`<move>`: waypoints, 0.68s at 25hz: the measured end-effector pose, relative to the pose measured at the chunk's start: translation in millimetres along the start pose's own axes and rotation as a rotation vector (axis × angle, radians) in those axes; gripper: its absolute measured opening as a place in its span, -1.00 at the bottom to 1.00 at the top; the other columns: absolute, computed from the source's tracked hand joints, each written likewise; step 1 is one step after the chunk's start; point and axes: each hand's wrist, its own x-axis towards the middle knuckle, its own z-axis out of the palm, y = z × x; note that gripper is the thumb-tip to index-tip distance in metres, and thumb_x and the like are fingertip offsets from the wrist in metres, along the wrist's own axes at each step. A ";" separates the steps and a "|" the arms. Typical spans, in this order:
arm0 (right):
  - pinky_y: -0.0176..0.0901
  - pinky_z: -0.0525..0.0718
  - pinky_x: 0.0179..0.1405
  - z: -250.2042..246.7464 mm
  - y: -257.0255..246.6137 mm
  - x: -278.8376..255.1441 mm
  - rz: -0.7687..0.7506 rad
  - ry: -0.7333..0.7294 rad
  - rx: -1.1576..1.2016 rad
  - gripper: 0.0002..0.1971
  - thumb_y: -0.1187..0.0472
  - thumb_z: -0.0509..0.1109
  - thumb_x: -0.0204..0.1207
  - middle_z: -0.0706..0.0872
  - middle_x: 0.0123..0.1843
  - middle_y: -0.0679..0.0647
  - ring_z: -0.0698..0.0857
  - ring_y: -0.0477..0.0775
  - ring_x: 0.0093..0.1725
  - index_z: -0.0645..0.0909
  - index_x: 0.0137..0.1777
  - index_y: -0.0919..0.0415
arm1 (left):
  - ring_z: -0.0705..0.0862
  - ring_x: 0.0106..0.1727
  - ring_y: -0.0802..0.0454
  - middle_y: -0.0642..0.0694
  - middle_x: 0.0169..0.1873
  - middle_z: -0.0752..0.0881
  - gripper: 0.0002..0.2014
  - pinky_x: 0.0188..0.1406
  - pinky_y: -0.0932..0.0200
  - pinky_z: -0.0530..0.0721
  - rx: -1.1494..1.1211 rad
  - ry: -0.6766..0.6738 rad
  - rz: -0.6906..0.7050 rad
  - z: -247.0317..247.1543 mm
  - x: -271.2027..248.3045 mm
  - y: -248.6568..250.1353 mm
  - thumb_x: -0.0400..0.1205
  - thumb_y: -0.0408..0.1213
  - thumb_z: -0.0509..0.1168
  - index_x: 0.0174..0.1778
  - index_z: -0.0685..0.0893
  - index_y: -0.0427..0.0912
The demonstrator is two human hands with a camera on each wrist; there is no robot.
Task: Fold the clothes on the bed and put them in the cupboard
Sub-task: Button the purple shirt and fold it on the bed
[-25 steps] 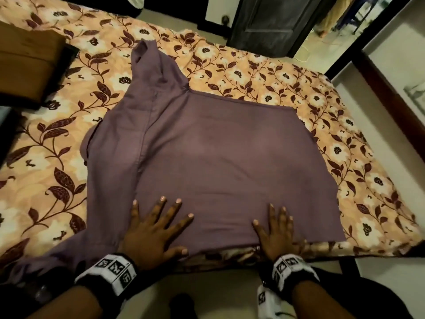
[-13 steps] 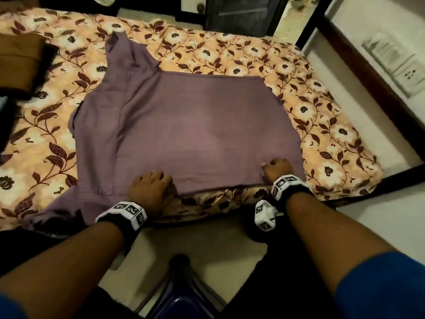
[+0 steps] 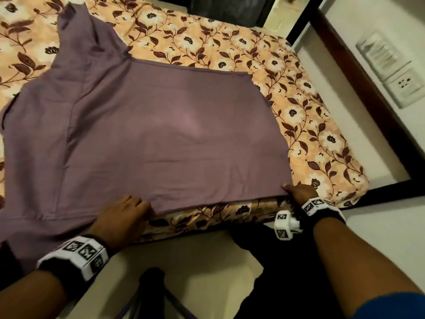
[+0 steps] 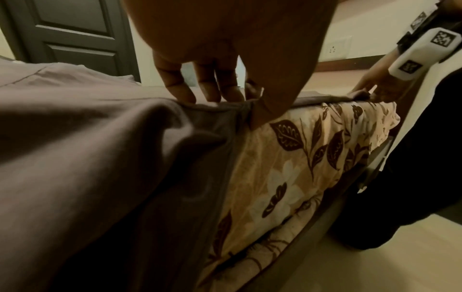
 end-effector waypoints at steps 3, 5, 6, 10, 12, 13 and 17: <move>-0.11 0.77 -0.29 -12.5 3.0 3.5 -0.003 -0.058 0.253 -0.64 0.08 0.54 0.45 0.73 -0.08 0.39 0.74 0.35 -0.17 0.62 -0.11 0.44 | 0.63 -0.46 -0.12 -0.01 -0.46 0.63 -0.73 -0.57 0.16 0.55 -0.050 0.009 -0.008 0.3 4.2 -0.5 0.34 -0.09 0.10 -0.33 0.71 -0.01; 0.01 0.80 -0.35 -18.6 2.5 0.7 0.021 -0.084 0.376 -0.62 0.14 0.63 0.34 0.74 -0.14 0.40 0.75 0.35 -0.26 0.61 -0.13 0.46 | 0.65 -0.47 -0.10 -0.01 -0.44 0.63 -0.74 -0.57 0.17 0.56 -0.075 -0.020 -0.008 -0.7 4.5 -0.8 0.34 -0.09 0.10 -0.31 0.70 0.00; 0.02 0.78 -0.40 -21.2 -0.4 -1.8 0.007 -0.067 0.366 -0.64 0.18 0.64 0.31 0.73 -0.22 0.39 0.73 0.31 -0.33 0.59 -0.16 0.45 | 0.65 -0.48 -0.08 -0.02 -0.44 0.62 -0.77 -0.57 0.19 0.56 -0.097 -0.019 -0.011 -1.1 3.6 -0.9 0.34 -0.10 0.11 -0.31 0.68 0.01; 0.03 0.56 -0.42 -20.6 -3.4 -17.9 -0.100 0.082 0.089 -0.57 0.10 0.68 0.20 0.57 -0.48 0.26 0.54 0.14 -0.48 0.48 -0.43 0.32 | 0.66 -0.51 0.03 -0.03 -0.46 0.61 -0.64 -0.61 0.25 0.52 -0.065 -0.172 0.003 -8.2 1.6 4.1 0.04 -0.20 0.59 -0.30 0.66 0.08; -0.01 0.52 -0.24 -11.5 -7.6 -28.3 -0.149 0.212 -0.216 -0.58 -0.02 0.60 0.25 0.60 -0.27 0.27 0.59 0.20 -0.28 0.54 -0.23 0.31 | 0.73 -0.27 0.09 0.00 -0.25 0.71 -0.59 -0.36 0.30 0.56 0.006 -0.301 -0.002 -29.9 7.9 11.0 0.09 -0.15 0.63 -0.16 0.73 0.10; 0.03 0.54 -0.12 -2.6 -11.0 -31.7 -0.196 0.316 -0.346 -0.58 -0.02 0.54 0.33 0.62 -0.07 0.30 0.62 0.28 -0.09 0.56 -0.01 0.29 | 0.73 -0.05 0.08 0.03 -0.05 0.72 -0.65 -0.14 0.28 0.57 -0.014 -0.344 -0.036 -43.3 12.4 10.7 0.32 -0.04 0.50 0.02 0.72 0.11; 0.11 0.52 0.26 62.9 -81.5 -73.2 -0.707 0.401 -0.377 -0.57 0.01 0.41 0.44 0.60 0.29 0.22 0.57 0.29 0.24 0.60 0.28 0.16 | 0.69 0.18 -0.05 0.03 0.17 0.72 -0.39 0.07 0.16 0.58 -0.119 -0.218 -0.196 -63.2 65.0 -10.7 0.44 0.29 -0.05 0.26 0.63 0.11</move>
